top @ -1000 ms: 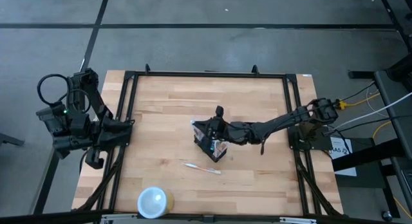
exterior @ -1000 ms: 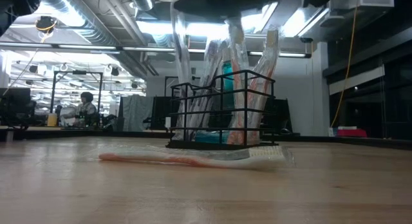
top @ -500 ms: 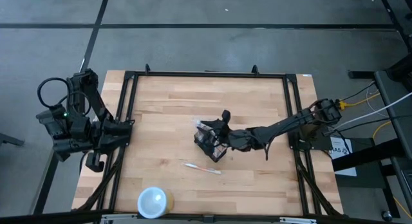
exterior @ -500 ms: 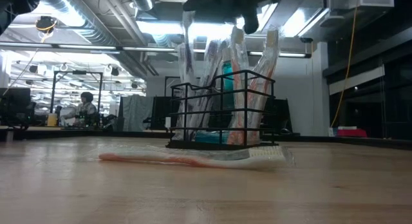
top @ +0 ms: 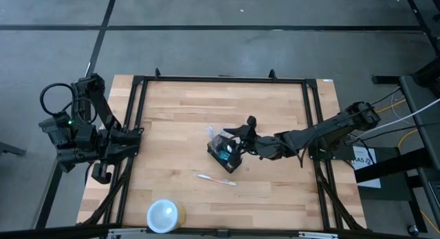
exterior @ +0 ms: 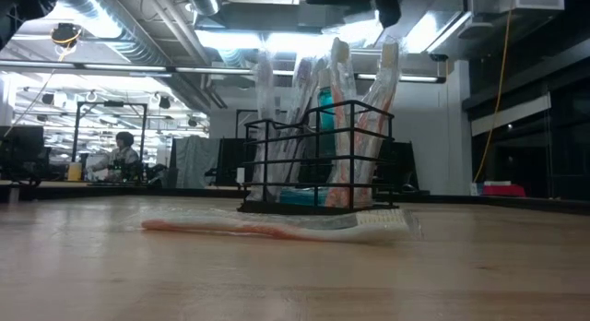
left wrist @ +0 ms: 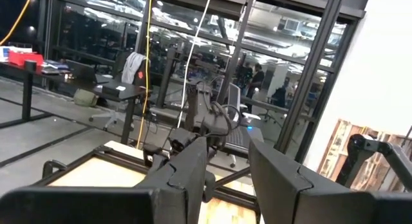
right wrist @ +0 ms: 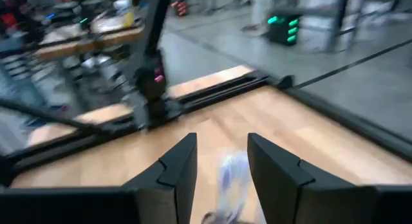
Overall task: Pick & Place toothbrushing station
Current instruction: Put the orange toothbrush into the wire organizer
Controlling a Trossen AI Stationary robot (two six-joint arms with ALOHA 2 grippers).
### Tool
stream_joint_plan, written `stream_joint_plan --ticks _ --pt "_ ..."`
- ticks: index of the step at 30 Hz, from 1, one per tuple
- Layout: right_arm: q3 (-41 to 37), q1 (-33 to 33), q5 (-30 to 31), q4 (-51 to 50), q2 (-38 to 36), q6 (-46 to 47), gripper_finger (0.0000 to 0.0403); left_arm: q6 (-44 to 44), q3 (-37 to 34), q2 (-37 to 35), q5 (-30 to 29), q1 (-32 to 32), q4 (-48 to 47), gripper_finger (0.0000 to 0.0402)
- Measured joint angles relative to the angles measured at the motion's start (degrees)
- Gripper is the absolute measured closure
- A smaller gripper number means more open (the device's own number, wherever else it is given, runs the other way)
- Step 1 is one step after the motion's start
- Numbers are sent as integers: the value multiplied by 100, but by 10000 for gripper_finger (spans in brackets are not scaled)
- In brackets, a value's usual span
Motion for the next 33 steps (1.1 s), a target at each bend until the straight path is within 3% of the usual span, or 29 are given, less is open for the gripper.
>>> stream_joint_plan --ticks 3,5,9,13,20,22,25,27,29,33 --pt "26 -118 -453 -94 -57 19 263 9 0 -3 8 15 20 288" --pt "85 -119 -318 -70 -151 17 263 -77 0 -4 -8 45 20 288" --pt "85 -7 -396 -55 -358 -2 263 -238 2 58 -735 31 -15 288" --pt "87 302 -613 -259 -714 87 263 -287 2 144 -851 27 -23 288" --pt "85 883 -60 -688 -1423 434 263 -525 2 432 -738 441 -28 288" --pt "85 984 66 -608 -1581 428 263 -728 2 553 234 754 -14 288" --pt "85 1111 81 -293 -1791 208 263 -1204 168 876 2485 1476 -44 288" --pt "85 1199 78 -135 -1907 -25 263 -1538 457 1127 3272 2037 -433 288" --pt "85 1275 61 -90 -2011 -271 263 -2244 805 1278 3428 2540 -1779 288" --pt "85 1429 61 -88 -2322 -574 263 -4824 1705 1736 4236 3742 -5603 288"
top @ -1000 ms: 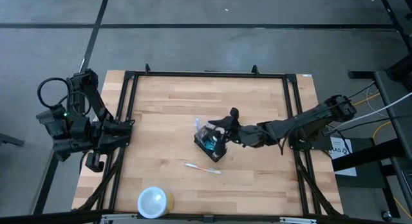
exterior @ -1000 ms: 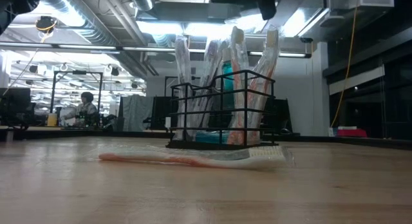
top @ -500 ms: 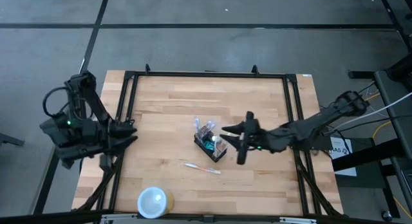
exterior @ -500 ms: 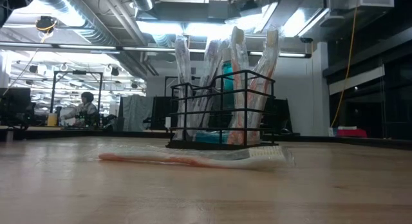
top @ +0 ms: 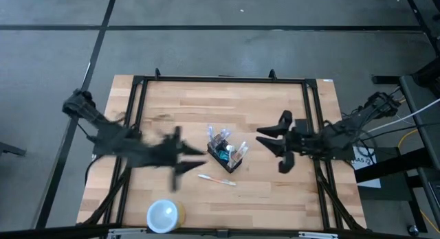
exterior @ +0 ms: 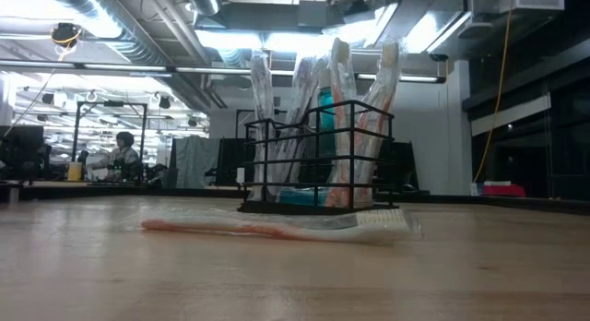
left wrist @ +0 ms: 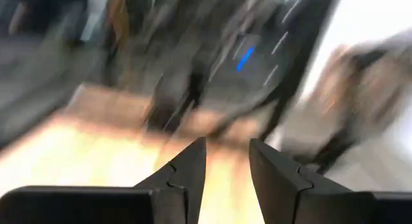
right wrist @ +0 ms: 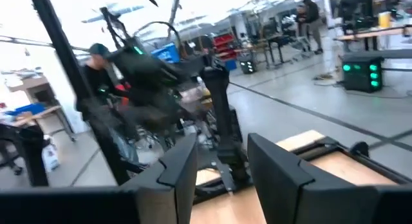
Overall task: Pick & Place toothbrushing station
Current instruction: Put the orange toothbrush into the wire organizer
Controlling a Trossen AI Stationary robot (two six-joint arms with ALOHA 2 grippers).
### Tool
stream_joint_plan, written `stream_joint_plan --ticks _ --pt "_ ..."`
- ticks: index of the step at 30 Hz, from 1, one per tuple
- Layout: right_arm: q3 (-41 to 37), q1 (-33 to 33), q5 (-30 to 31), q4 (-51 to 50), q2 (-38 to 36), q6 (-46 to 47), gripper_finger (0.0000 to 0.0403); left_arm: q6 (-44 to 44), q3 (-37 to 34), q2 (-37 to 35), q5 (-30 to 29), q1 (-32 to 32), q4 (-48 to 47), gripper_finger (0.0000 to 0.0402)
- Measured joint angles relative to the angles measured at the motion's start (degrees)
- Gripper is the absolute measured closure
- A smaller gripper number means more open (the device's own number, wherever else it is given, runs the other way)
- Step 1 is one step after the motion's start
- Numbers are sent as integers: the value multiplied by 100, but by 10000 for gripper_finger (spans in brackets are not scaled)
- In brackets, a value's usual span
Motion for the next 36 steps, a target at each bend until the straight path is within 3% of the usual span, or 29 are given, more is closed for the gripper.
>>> stream_joint_plan --ticks 3,8,15,23,30,36 --pt "0 201 -38 -38 -217 -154 263 -905 510 559 613 699 -1848 288" --pt "0 674 -32 -166 -469 -319 263 -1590 769 1478 1357 1074 -2830 288" --pt "0 1481 538 -247 -547 -477 263 -2425 813 2278 1847 998 -3467 288" --pt "0 2162 1152 -126 -547 -514 263 -2578 811 3085 2228 709 -3418 288" --pt "0 2462 1196 425 -544 -778 263 -2536 689 3423 2030 739 -4372 288" --pt "0 2552 1153 953 -542 -1277 263 -2338 348 3594 2301 808 -4200 288"
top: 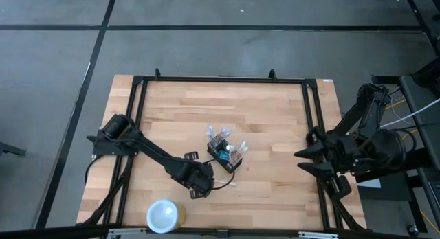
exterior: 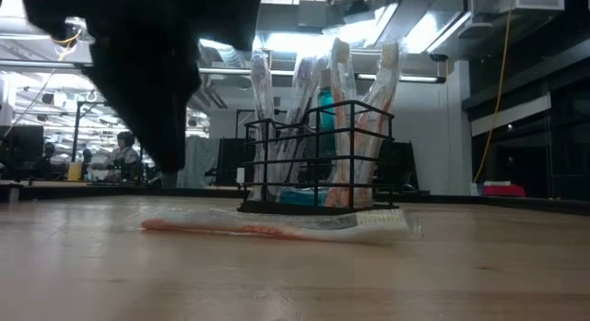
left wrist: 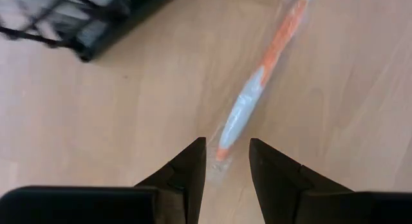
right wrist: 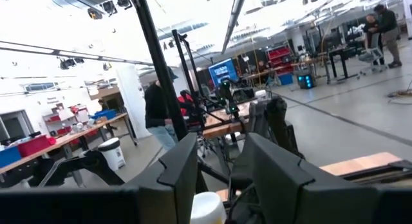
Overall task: Pick & Place toothbrushing station
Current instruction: Put the orange toothbrush into the wire organizer
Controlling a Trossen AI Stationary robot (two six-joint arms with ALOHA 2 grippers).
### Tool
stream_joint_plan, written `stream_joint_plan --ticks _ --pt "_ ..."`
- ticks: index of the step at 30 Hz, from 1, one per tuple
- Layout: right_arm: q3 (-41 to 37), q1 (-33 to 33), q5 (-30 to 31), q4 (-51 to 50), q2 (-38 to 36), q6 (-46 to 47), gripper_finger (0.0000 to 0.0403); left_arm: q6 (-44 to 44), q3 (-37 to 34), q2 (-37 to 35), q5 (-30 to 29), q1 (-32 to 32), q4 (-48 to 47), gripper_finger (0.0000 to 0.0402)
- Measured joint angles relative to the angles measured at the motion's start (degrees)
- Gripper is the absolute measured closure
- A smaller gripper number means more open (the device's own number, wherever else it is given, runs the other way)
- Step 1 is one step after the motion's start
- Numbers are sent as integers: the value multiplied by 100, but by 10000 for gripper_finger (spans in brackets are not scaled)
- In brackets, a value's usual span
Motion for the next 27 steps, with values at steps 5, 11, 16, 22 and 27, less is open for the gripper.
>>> stream_joint_plan --ticks 5,11,16,22,27 --pt "0 3 0 125 3 -121 263 123 -268 14 116 45 304 288" --pt "0 3 -2 146 3 -124 264 308 -516 12 361 149 696 288" --pt "0 3 -2 161 4 -84 263 431 -620 12 412 192 824 288" --pt "0 3 66 188 4 -84 263 526 -620 12 502 285 866 327" --pt "0 3 88 188 4 -82 263 553 -620 12 591 309 873 394"
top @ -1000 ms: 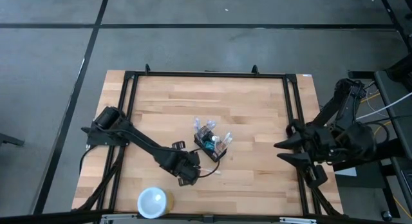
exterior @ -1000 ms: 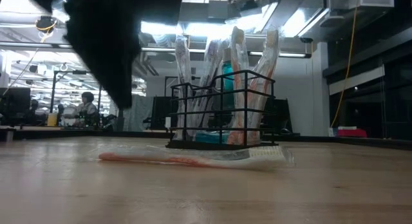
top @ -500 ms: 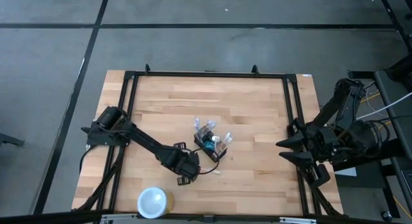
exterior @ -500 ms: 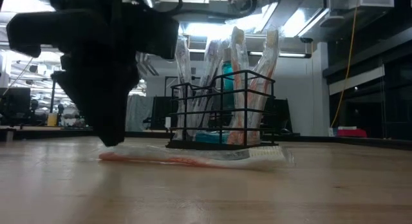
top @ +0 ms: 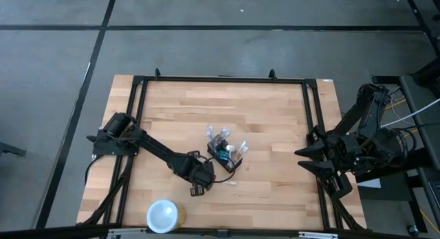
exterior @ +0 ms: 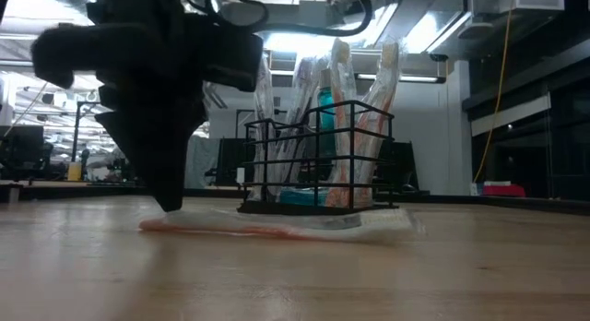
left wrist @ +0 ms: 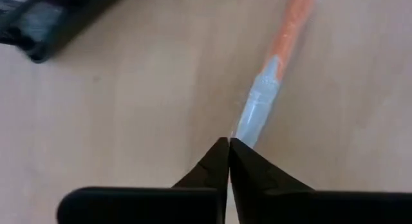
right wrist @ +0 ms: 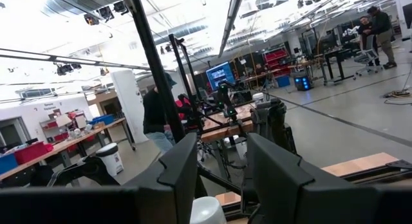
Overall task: Pick & Place toothbrushing station
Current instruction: Put the orange toothbrush into the wire organizer
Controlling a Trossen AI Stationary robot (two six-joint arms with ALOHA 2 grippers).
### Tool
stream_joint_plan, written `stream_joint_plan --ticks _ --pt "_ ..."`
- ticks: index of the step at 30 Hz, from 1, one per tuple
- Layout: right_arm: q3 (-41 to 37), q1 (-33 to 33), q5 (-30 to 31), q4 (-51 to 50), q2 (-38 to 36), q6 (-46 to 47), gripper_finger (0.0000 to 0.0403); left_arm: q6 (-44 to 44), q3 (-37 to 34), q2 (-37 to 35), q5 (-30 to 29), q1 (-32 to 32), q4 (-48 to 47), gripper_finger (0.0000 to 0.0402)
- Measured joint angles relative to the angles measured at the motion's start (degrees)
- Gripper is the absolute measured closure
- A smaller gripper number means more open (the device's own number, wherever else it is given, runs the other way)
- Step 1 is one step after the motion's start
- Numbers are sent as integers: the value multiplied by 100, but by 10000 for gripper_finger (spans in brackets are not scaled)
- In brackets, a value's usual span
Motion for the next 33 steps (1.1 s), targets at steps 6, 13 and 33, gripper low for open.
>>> stream_joint_plan --ticks 6,13,33 --pt "0 0 0 0 0 4 263 60 9 -19 225 -182 67 400" --pt "0 -10 16 211 161 -1 263 -414 134 -397 -116 -478 76 400" --pt "-4 -859 -245 -348 765 1325 263 -274 2262 -988 -1224 -566 -1059 397"
